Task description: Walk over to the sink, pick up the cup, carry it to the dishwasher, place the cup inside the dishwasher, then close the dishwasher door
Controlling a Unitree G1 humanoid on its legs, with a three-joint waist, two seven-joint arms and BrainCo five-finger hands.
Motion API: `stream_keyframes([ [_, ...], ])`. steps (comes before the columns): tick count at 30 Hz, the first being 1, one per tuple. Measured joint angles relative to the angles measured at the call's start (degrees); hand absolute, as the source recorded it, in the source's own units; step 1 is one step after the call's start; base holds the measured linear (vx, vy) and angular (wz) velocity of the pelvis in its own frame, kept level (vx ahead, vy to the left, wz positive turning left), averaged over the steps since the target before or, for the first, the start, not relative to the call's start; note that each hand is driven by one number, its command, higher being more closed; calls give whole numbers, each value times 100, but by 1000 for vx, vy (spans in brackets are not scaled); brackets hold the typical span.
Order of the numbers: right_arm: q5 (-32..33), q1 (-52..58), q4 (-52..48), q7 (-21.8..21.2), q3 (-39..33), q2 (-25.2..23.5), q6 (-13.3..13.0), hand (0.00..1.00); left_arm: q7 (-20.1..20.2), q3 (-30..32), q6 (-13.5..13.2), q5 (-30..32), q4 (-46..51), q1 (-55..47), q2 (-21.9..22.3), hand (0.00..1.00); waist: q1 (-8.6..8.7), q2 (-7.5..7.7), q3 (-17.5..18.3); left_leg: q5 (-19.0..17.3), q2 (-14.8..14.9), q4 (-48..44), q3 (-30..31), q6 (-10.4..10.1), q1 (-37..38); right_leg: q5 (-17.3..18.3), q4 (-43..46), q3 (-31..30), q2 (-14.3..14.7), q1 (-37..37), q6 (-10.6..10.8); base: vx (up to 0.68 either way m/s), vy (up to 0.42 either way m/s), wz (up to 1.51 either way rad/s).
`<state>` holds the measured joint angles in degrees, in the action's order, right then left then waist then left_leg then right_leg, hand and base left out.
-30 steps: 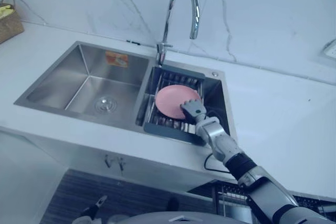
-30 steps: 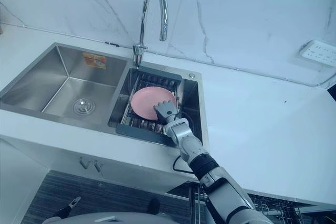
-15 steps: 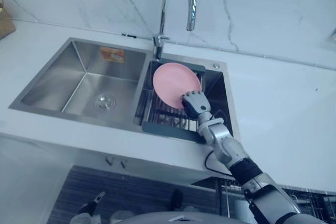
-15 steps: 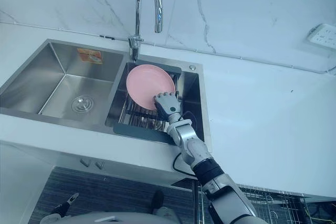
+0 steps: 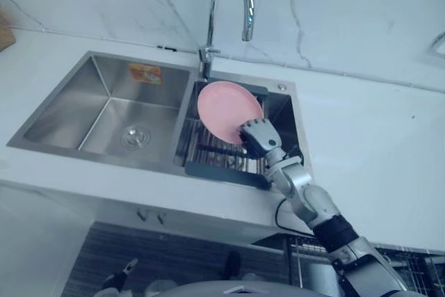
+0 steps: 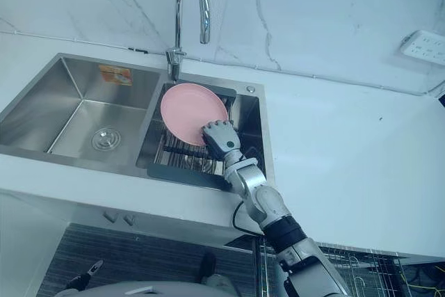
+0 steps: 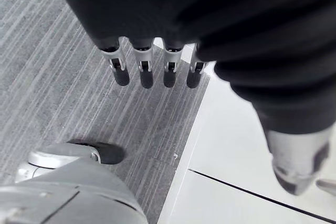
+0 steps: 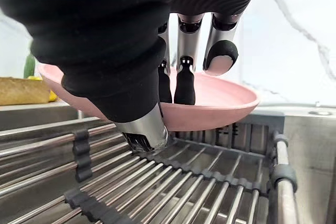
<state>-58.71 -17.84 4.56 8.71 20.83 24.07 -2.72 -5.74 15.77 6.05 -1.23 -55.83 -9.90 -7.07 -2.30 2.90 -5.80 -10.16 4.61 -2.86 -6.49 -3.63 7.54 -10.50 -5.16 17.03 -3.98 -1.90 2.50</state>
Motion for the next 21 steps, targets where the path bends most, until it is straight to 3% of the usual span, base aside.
stream_keyframes([
  [6,156,557,-985,-104,-890,379,23,100,10,-23,-168,558,-20,-113,2,0,119,-4,-2,-69,-14,-9,-174,20,218,-10,1,-234,34,95,-5,6,36,-17],
  [13,440,1114,-1987,-106,-2213,613,46,100,248,-474,-167,903,-111,-50,-9,0,524,1,-12,-441,-232,-653,-1063,245,-55,-399,43,-1136,11,-467,-20,-68,70,-75],
  [14,439,1161,-1989,-104,-2300,598,55,100,255,-471,-166,970,-105,-41,-3,0,548,71,-43,-475,-240,-819,-1344,327,-129,-15,40,-978,-12,-587,-181,-179,73,-108],
  [15,439,1201,-1988,-100,-2336,590,65,100,254,-463,-168,1007,-102,-33,11,0,548,-66,-13,-408,-160,-790,-1525,366,-124,355,111,-502,-53,-624,-345,-162,40,-121],
  [16,438,1217,-1976,-84,-2330,594,36,100,236,-457,-170,1020,-77,-55,85,0,540,-331,-89,-327,132,-673,-1876,383,-93,858,773,529,-162,-757,-663,-93,19,-106],
  [17,438,1215,-1966,-56,-2321,585,10,100,228,-454,-168,1006,-66,-90,103,0,541,-386,-95,-342,194,-625,-2044,358,-45,950,1418,909,-301,-878,-768,-65,39,-120],
  [18,434,1216,-1934,-38,-2321,584,-43,100,201,-454,-161,916,-21,-157,10,0,551,-292,-88,-444,184,-683,-2340,331,41,1268,2597,1532,-748,-904,-848,-6,44,-121],
  [19,430,1178,-1927,-21,-2297,589,-117,100,139,-444,-123,787,46,-154,-103,0,510,-52,-65,-639,94,-1098,-2521,279,32,1099,2763,1816,-915,-800,-591,-1,22,-136],
  [20,430,1099,-1920,-18,-2250,596,-165,100,102,-407,-84,750,27,-154,-108,0,446,-33,-60,-687,142,-1253,-2526,287,-83,955,2584,1842,-758,-820,-686,-161,-10,-182],
  [21,426,1024,-1927,9,-2231,582,-286,100,98,-326,-61,695,-97,-186,-82,0,306,-188,68,-698,277,-975,-2537,341,-234,181,1453,1443,-194,-771,-489,-275,-17,-213],
])
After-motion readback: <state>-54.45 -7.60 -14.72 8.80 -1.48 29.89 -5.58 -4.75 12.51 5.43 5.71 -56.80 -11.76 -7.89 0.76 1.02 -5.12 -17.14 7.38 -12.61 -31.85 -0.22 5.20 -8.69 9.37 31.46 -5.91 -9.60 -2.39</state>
